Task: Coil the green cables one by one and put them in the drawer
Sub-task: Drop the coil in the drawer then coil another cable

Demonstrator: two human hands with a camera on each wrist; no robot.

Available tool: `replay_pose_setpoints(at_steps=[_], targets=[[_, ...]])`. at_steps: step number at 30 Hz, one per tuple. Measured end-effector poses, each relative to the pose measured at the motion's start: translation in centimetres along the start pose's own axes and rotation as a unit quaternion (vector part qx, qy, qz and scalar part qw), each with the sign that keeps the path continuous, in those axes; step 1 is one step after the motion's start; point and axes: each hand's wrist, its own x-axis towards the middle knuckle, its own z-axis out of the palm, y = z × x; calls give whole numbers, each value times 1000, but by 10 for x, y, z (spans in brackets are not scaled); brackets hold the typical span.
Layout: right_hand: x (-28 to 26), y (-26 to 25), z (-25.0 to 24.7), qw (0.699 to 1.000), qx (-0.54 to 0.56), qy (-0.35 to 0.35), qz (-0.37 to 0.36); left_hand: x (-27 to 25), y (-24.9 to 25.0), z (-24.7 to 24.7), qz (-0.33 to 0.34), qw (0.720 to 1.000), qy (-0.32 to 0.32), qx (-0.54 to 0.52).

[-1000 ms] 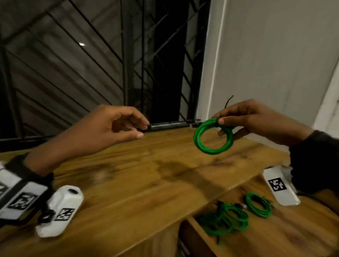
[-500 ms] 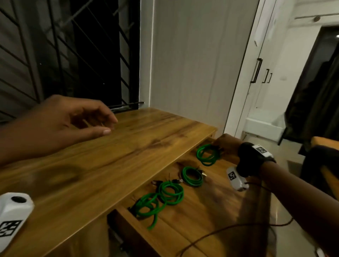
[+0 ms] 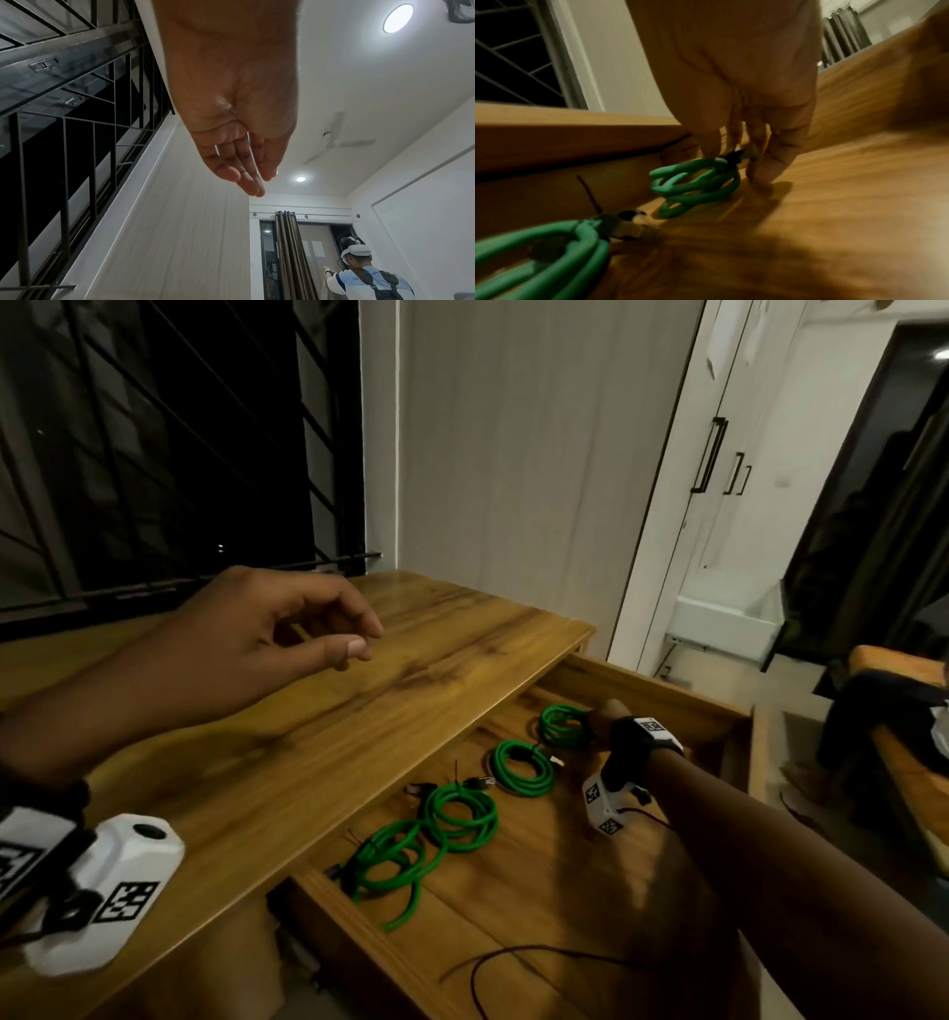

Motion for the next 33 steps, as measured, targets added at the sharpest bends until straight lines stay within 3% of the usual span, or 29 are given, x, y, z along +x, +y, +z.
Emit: replay_pose_setpoints(at_steps=[6,9,15,18,21,26,29,33], targets=[[4,8,-8,987,-160,-18,-5,-3,-3,0,-6,1000,-10,1],[-7,-2,-13,982,-182,-48,-28,-5,-4,2,-7,1000,-20,7],[-13,4,-5,961,-255,-7,-109,-6,-1,6,11,998,-45,44],[-25,-9,-14,940,-321,-31,-112,-7,5,5,14,998,-48,49],[-50,-35,-40,934,-326,-57,-132,-7,13,3,14,997,-51,54],[-119,-62,-94,947,-258,-34,-187,-12,39,3,16,997,-42,58],[-167,-62,-102,924,-273,-35,-265,-18,57,8,11,997,-49,61],[-210,-65,-76,894,-290,-75,-333,-21,63,7,0,995,-64,77]])
